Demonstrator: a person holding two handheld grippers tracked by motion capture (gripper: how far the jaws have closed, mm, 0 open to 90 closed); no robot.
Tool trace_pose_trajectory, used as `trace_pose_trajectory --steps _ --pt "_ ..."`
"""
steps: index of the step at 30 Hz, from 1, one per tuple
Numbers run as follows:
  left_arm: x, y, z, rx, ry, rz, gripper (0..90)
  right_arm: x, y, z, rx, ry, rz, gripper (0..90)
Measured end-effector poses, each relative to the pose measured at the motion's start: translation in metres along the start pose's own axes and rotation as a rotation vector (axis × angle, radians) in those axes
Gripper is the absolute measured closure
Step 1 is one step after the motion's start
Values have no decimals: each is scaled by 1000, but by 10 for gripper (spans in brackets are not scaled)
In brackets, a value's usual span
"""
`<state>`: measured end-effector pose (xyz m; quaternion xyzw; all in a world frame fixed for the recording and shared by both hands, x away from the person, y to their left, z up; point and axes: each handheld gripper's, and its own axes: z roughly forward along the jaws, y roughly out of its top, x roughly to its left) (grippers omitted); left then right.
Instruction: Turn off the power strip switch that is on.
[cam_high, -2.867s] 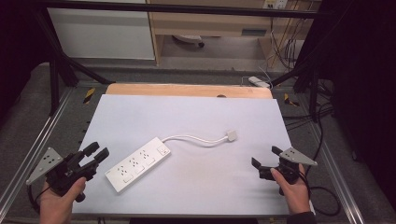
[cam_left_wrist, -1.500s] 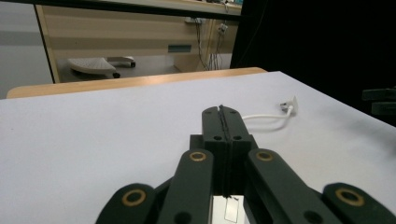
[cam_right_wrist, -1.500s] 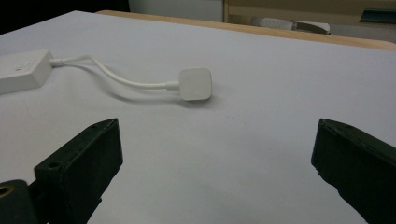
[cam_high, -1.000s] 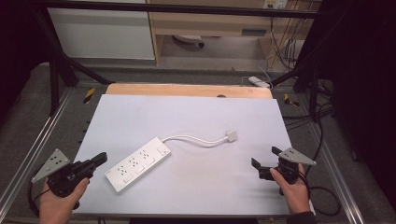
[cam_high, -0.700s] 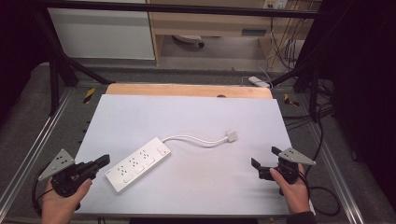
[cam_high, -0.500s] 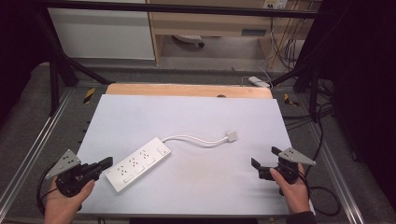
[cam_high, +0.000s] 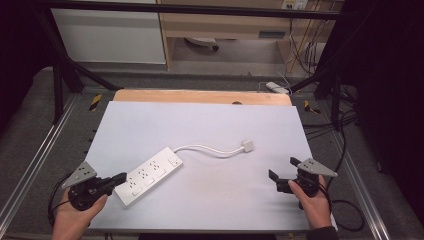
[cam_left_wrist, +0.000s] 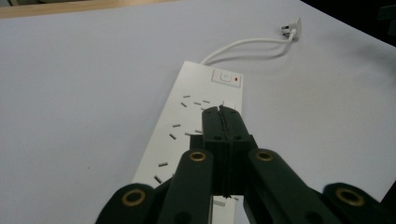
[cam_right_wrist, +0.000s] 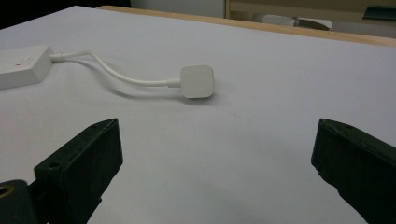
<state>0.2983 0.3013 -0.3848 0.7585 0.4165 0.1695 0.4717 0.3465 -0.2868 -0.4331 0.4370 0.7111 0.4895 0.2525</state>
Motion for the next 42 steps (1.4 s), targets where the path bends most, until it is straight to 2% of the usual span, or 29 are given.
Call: trace_pose_trajectory --steps 4,19,33,42 --pt "0 -2 3 26 -6 0 899 0 0 1 0 0 -7 24" --pt "-1 -6 14 79 -37 -10 899 0 0 1 5 5 -9 24" --pt "-4 -10 21 146 -61 10 899 1 0 1 6 4 -9 24" --pt "-2 -14 24 190 -58 15 899 1 0 1 6 3 -12 24"
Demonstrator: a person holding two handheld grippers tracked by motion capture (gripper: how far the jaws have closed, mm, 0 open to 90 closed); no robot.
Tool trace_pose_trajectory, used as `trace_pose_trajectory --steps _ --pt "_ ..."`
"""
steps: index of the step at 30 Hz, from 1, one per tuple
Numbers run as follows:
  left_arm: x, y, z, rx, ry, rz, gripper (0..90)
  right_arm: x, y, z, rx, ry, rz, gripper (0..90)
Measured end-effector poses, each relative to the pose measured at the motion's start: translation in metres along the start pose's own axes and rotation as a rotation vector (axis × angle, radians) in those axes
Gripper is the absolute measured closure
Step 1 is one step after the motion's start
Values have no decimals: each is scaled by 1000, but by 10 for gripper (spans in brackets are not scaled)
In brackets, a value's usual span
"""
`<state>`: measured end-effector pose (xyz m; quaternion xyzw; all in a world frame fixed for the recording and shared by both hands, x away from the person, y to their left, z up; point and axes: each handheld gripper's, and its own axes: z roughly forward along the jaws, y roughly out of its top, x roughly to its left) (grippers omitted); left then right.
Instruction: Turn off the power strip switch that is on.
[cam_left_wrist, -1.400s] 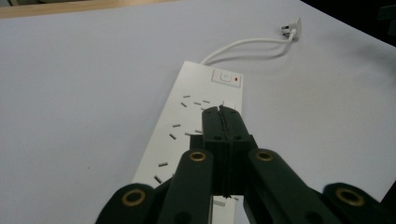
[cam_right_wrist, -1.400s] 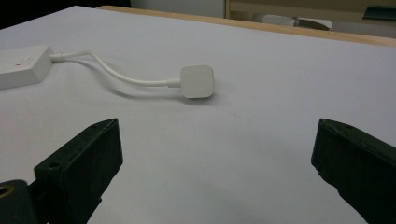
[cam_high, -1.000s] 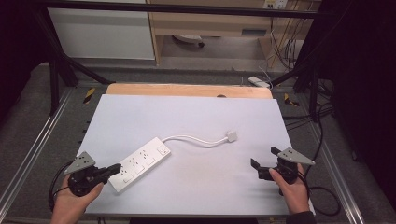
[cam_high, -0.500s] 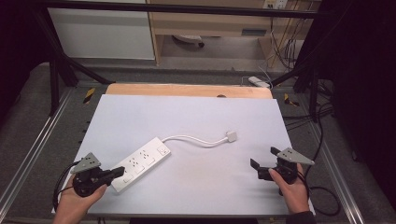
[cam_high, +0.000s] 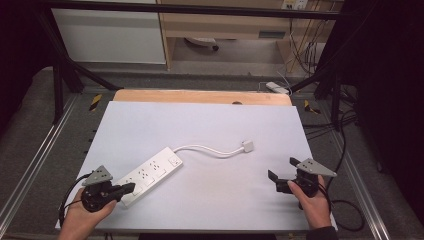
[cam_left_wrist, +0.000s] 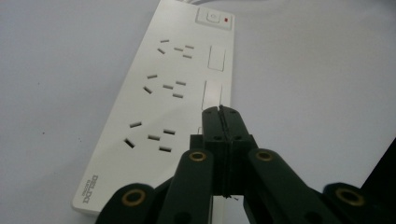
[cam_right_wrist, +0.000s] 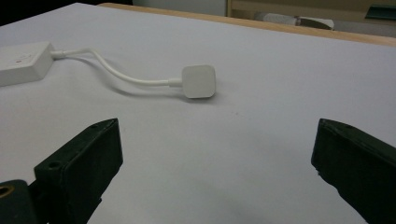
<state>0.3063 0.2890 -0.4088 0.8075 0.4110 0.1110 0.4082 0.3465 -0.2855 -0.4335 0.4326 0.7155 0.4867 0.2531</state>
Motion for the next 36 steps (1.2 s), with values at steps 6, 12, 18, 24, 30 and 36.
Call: trace_pose_trajectory --steps 6,12,18,24,30,36 --pt "2 -2 1 5 8 -6 899 0 0 0 0 -2 -2 24" --pt "3 -4 4 30 12 -4 899 0 0 -1 -1 -2 -3 24" --pt "3 -4 5 39 14 -2 899 0 0 -1 0 -2 0 24" --pt "3 -5 6 49 17 -3 899 0 0 0 0 -2 -2 24" --pt "2 -5 9 56 17 3 899 0 0 0 0 -2 -3 24" --pt "1 -5 11 66 18 12 899 0 0 0 1 -2 -2 24"
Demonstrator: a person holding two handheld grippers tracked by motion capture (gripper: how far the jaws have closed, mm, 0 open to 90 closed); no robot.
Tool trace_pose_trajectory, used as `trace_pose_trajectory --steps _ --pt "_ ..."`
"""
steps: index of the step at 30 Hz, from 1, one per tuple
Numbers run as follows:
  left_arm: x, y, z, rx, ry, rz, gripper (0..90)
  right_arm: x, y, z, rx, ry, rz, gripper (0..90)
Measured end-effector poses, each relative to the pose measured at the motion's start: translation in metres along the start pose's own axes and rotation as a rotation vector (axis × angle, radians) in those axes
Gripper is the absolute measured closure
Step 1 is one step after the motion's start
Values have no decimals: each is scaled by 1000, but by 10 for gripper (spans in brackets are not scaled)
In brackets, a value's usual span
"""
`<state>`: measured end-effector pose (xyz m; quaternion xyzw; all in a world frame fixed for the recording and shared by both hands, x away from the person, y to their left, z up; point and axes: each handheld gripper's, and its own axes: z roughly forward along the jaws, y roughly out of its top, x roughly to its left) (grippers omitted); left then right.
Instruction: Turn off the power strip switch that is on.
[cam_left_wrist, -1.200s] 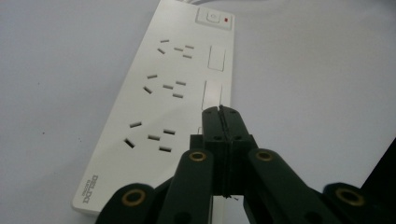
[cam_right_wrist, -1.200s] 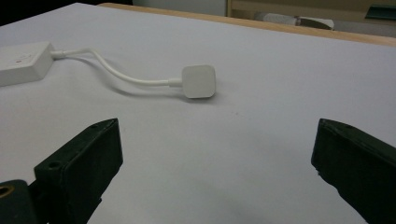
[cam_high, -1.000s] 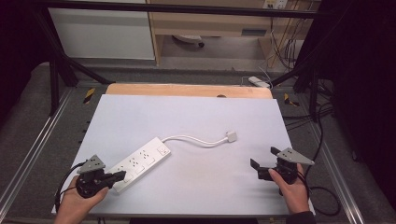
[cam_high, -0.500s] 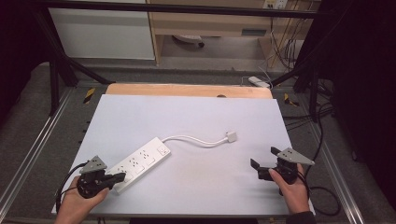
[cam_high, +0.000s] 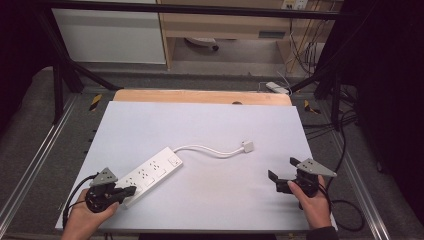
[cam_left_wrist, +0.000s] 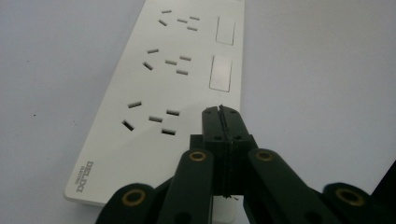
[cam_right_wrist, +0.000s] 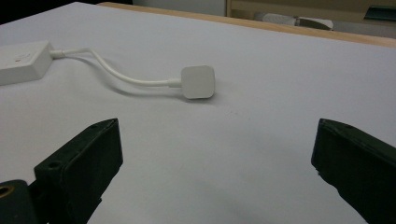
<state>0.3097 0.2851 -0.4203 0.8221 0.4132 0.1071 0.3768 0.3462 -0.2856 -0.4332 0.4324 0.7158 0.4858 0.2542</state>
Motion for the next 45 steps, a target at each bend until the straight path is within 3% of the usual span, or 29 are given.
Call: trace_pose_trajectory --steps 16,45 --pt "-1 0 3 12 7 11 899 0 0 0 0 -1 -2 24" --pt "2 0 3 14 -5 -3 900 0 0 1 4 0 -1 24"
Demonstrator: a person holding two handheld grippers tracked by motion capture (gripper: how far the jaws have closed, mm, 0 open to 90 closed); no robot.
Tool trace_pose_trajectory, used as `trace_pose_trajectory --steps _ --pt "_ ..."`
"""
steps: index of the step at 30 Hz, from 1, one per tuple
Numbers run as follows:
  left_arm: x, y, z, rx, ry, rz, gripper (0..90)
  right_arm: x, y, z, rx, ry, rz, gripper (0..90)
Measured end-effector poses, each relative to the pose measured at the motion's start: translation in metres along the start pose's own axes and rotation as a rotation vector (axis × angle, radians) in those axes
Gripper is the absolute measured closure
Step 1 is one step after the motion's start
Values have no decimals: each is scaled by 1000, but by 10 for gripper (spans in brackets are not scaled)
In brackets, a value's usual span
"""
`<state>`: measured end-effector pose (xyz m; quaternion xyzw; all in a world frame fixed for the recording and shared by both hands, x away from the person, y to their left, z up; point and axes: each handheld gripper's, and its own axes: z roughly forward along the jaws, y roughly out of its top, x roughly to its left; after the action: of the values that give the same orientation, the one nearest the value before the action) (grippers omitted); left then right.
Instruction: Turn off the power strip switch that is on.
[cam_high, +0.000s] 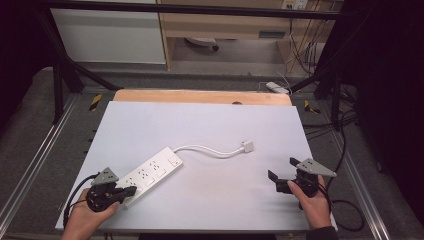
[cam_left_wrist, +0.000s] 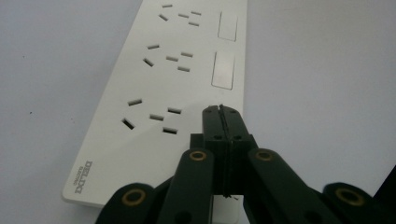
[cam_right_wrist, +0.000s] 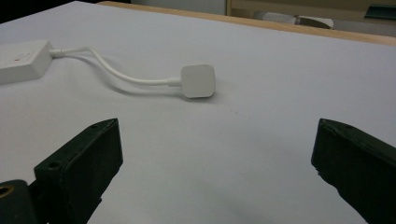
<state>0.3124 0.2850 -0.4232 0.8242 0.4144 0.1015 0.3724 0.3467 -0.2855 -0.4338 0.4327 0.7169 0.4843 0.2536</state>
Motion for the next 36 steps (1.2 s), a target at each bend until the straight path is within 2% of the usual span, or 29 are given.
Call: trace_pose_trajectory --steps 16,36 --pt "1 -1 1 16 1 -1 900 0 0 0 0 1 0 24" --pt "2 -2 2 -5 1 3 900 0 0 0 -3 1 -2 24"
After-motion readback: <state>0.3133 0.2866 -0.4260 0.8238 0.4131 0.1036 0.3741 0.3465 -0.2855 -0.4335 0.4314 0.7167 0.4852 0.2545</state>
